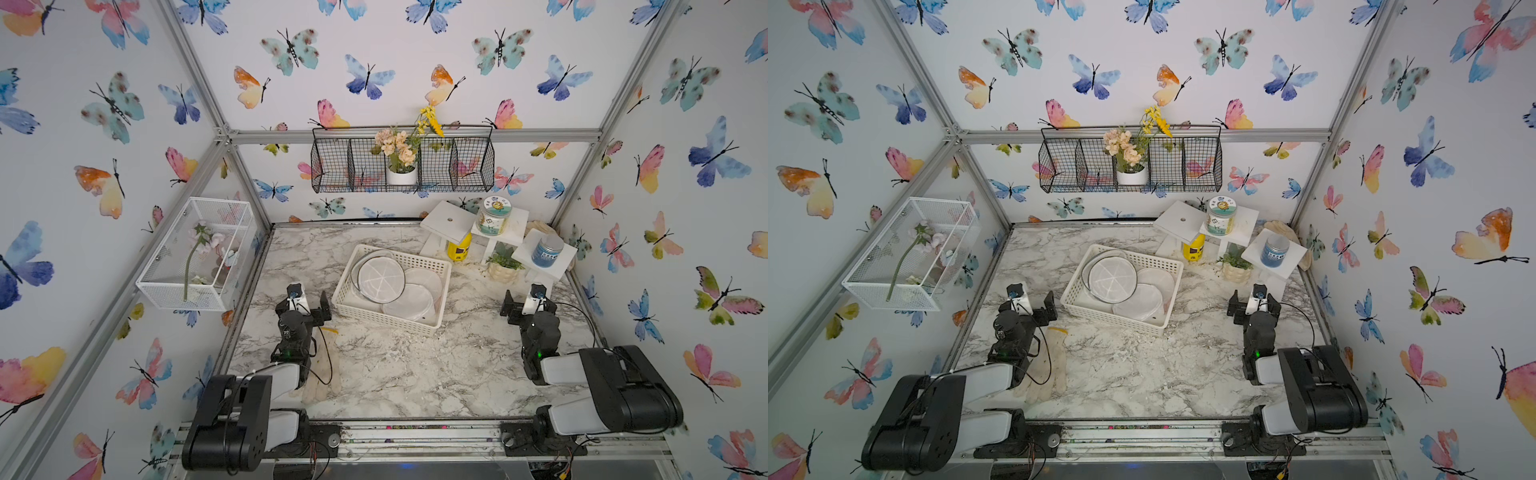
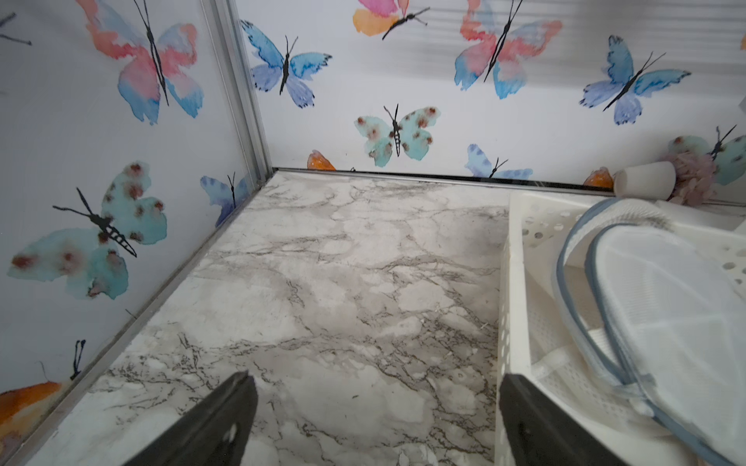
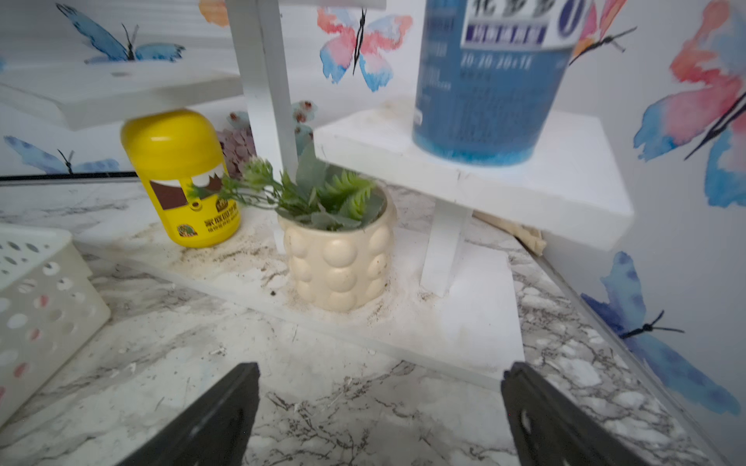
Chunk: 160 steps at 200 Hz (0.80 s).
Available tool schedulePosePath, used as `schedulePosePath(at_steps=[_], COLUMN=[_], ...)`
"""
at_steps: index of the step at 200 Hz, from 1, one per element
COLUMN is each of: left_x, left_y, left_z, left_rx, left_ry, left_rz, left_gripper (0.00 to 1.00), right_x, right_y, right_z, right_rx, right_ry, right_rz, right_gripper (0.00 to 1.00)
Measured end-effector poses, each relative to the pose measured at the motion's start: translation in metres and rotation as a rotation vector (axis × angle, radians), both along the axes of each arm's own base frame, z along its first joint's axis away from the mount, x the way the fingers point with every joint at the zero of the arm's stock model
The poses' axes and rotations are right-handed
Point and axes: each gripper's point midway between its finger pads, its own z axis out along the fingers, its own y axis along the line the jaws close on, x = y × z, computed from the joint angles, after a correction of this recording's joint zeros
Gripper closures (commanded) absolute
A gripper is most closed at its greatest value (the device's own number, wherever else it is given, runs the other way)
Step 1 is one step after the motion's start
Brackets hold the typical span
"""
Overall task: Turn the laundry bag inside out
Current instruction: Pick up the laundry bag and place it in the bin.
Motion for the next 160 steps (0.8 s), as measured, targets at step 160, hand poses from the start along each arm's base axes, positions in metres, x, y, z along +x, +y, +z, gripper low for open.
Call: schedulePosePath(at_steps=[160], left_x=[0.039], left_y=[-0.155], left_z=[0.025], left_rx=[-0.401], left_ry=[0.521], left_rz=[-0.322], left_gripper=[0.29], right_x=[-0.006], right_y=[0.104], right_z=[0.082], right_rx=[0.544], right_ry=[0.262], right_rz=[0.473], right_gripper=[0.17])
